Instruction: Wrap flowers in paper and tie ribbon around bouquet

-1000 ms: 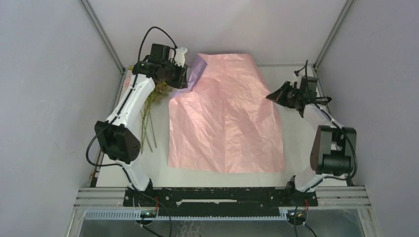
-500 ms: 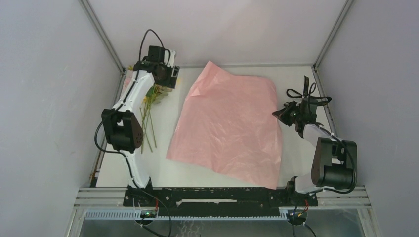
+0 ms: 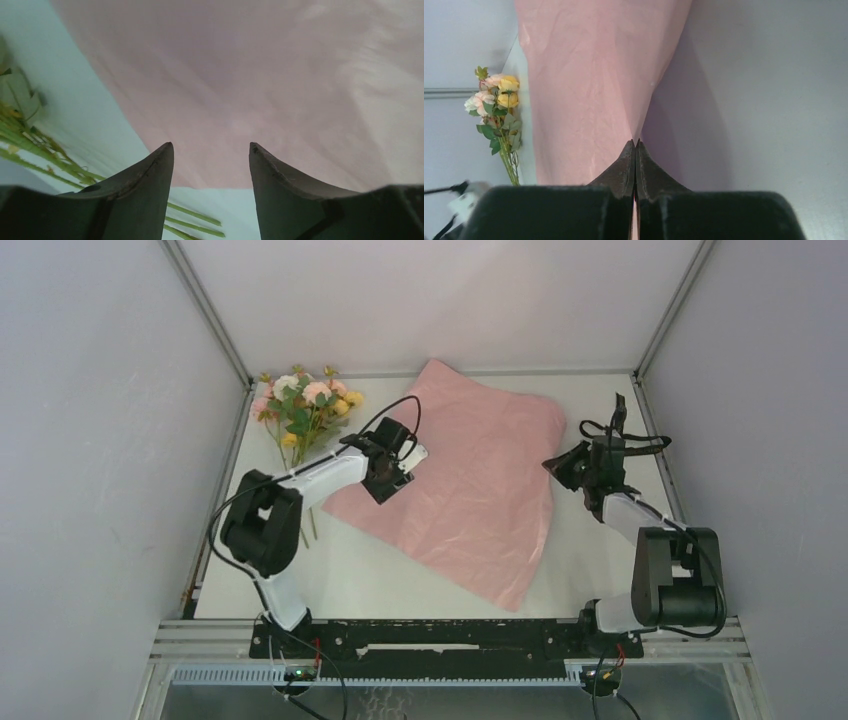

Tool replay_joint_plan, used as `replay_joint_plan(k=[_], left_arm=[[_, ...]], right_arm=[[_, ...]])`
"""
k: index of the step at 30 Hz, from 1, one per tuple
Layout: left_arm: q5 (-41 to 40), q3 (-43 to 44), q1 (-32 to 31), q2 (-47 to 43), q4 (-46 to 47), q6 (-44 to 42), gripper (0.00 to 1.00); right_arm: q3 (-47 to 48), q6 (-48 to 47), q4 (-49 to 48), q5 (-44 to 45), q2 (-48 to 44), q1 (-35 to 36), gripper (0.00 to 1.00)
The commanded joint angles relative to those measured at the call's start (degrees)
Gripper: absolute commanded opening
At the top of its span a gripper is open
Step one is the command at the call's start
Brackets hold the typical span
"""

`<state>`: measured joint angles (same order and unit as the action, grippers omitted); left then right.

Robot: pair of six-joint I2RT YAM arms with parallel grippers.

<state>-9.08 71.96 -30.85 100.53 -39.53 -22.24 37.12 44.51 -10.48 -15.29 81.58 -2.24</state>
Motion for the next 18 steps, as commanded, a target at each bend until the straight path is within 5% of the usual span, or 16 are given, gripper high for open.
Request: replay_joint_plan(k=[1, 5, 9, 13, 18], left_arm=[[-13.0, 2.4, 2.4, 6.0, 8.1, -5.3, 0.61], [-17.7, 5.0, 4.2, 9.9, 10.9, -8.4, 0.61], [-20.6, 6.6, 6.5, 12.3, 13.7, -9.9, 0.61], [-18.7, 6.0, 6.9, 12.2, 13.6, -10.3, 0.61], [-19.0, 7.8, 8.3, 14.0, 15.7, -11.2, 0.61]], right_arm=[[-0.1, -0.7, 2.6, 4.2, -4.8, 2.1, 0.09], [-0.3, -4.6, 13.6, 10.6, -12.7, 5.5, 0.36], [-0.4, -9.2, 21.1, 19.7, -22.5, 6.7, 0.49], [0.5, -13.1, 22.6, 21.7, -25.4, 4.7, 0.54], [7.7, -18.3, 22.5, 12.7, -14.8, 5.1, 0.48]])
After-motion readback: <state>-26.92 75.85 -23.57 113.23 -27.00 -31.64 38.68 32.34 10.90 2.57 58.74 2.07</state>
